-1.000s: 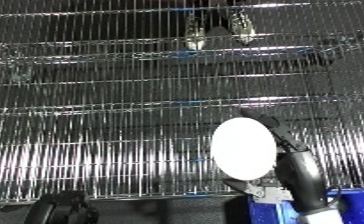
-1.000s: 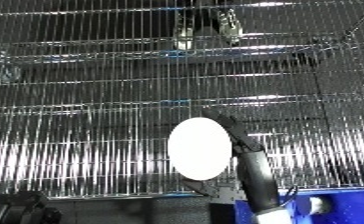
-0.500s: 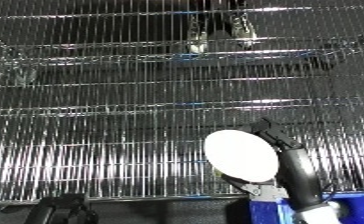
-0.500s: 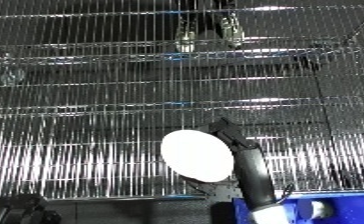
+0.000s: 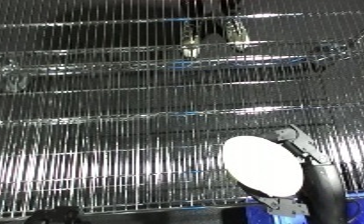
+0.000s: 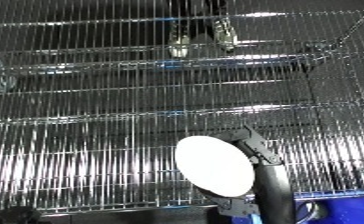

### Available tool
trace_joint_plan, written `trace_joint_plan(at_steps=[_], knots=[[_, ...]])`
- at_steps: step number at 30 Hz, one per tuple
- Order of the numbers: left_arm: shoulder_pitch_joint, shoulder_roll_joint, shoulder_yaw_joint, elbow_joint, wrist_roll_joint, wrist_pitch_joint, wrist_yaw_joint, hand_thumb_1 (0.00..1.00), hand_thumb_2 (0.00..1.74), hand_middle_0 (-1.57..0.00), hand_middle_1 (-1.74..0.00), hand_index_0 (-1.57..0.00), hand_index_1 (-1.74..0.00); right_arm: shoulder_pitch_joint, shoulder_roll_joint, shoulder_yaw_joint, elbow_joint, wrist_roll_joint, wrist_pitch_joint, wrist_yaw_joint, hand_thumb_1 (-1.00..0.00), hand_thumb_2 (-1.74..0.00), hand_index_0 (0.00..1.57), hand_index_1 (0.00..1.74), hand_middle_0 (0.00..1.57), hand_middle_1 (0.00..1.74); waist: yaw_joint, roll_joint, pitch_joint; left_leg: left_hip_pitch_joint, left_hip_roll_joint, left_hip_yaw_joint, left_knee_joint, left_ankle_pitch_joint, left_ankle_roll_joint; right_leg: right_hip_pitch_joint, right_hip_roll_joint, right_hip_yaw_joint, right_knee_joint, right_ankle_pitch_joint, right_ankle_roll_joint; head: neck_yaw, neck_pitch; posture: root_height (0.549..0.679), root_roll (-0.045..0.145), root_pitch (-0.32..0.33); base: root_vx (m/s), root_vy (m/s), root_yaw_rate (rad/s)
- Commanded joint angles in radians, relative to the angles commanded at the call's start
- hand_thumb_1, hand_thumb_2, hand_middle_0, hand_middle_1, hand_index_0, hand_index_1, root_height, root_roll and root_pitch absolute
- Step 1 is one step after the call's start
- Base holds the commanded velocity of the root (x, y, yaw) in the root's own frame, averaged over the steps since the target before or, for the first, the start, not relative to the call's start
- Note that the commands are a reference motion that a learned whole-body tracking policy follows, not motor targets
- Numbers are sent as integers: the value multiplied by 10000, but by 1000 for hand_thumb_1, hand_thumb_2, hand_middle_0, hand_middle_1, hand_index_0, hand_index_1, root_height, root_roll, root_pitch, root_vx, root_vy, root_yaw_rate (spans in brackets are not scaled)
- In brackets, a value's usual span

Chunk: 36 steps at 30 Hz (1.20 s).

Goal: Pick up the object and place it into the box

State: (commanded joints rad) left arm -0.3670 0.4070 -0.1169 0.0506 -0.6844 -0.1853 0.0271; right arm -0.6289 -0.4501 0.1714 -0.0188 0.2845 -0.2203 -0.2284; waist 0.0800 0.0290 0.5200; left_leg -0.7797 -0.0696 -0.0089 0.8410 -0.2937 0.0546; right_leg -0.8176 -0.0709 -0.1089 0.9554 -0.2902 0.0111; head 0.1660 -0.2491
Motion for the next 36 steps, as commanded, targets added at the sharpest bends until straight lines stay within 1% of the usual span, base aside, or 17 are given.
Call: trace_joint_plan(at_steps=[3,5,10,13,15,19,23,26,28,30,33,36], knots=[[212,4,201,-78,24,31,-12,1000,1740,-1570,-1740,-1570,-1740,528,51,-300,-329,28,-177,-61,-1000,-1740,1570,1740,1570,1740,-162,-57,0,425,61,56,-350,66,-38,382,4,65,-355,112,48,121,-83,614,22,212,-20,-5,-172],[351,18,318,-101,27,53,-29,1000,1740,-1570,-1740,-1570,-1740,857,97,-485,-467,143,-325,-92,-1000,-1740,1570,1740,1570,1740,-276,-90,0,690,87,92,-527,79,-61,628,10,125,-574,188,76,286,-175,617,23,202,-22,-10,-203],[735,66,576,-45,-31,68,-107,1000,1740,-1570,-1740,-1570,-1740,1659,162,-940,-619,501,-722,-180,-1000,-1740,1570,1740,1570,1740,-560,-157,0,1426,140,196,-902,25,-84,1334,20,292,-1150,362,142,736,-525,627,26,170,-11,4,-261],[984,112,750,-18,-125,129,-192,1000,1740,-1570,-1740,-1570,-1740,2172,139,-1285,-656,857,-875,-155,-1000,-1740,1570,1740,1570,1740,-737,-171,0,1847,178,273,-1044,-34,-77,1761,24,396,-1444,435,156,1155,-907,632,29,148,17,8,-234],[1165,172,860,0,-213,153,-284,1000,1740,-1570,-1740,-1570,-1740,2518,119,-1520,-644,1088,-935,-178,-1000,-1740,1570,1740,1570,1740,-865,-161,0,2144,203,331,-1158,-74,-71,2047,48,470,-1634,466,158,1549,-1096,635,30,134,23,4,-206],[1491,289,1013,-77,-371,230,-395,1000,1740,-1570,-1740,-1570,-1740,3145,103,-1937,-531,1506,-1116,-290,-1000,-1740,1570,1740,1570,1740,-1142,-91,0,2722,263,472,-1410,-150,-66,2577,98,597,-1994,490,164,2385,-1408,640,34,108,13,18,-201],[1657,322,1087,-154,-500,331,-425,1000,1740,-1570,-1740,-1570,-1740,3557,57,-2334,-347,1963,-1256,-512,-1000,-1740,1570,1740,1570,1740,-1463,2,-14,3199,346,653,-1499,-285,-69,3021,108,711,-2262,484,142,3723,-2166,644,43,82,11,54,-215],[1778,251,1077,-221,-542,334,-505,1000,1740,-1570,-1740,-1570,-1740,3906,-19,-2676,-134,2210,-1346,-718,-1000,-1740,1570,1740,1570,1740,-1720,117,-71,3538,386,799,-1528,-389,-82,3276,84,845,-2374,461,117,4797,-2694,646,53,64,44,91,-186],[1827,149,1022,-289,-576,295,-498,1000,1740,-1570,-1740,-1570,-1740,4108,-106,-2901,71,2367,-1442,-835,-1000,-1740,1570,1740,1570,1740,-1903,250,-108,3794,381,920,-1640,-418,-96,3419,69,958,-2487,451,106,5573,-2956,647,60,56,45,139,-206],[1854,34,943,-361,-619,237,-433,1000,1740,-1570,-1740,-1570,-1740,4278,-212,-3102,290,2534,-1587,-923,-1000,-1740,1570,1740,1570,1740,-2095,409,-123,4050,366,1055,-1806,-415,-112,3545,62,1078,-2617,451,101,6186,-3076,649,66,50,37,157,-238],[1914,-157,830,-478,-651,155,-315,1000,1740,-1570,-1740,-1570,-1740,4546,-353,-3373,552,2596,-1838,-999,-1000,-1740,1570,1740,1570,1740,-2376,644,-102,4366,342,1246,-1994,-414,-129,3688,68,1249,-2741,441,94,6964,-3136,650,75,44,32,146,-239],[1973,-325,733,-543,-681,88,-211,1000,1740,-1570,-1740,-1570,-1740,4755,-515,-3618,772,2475,-1951,-1039,-1000,-1740,1570,1740,1570,1740,-2622,862,-79,4570,298,1397,-2055,-445,-137,3753,73,1394,-2773,423,74,7598,-3238,651,83,38,34,126,-202]])
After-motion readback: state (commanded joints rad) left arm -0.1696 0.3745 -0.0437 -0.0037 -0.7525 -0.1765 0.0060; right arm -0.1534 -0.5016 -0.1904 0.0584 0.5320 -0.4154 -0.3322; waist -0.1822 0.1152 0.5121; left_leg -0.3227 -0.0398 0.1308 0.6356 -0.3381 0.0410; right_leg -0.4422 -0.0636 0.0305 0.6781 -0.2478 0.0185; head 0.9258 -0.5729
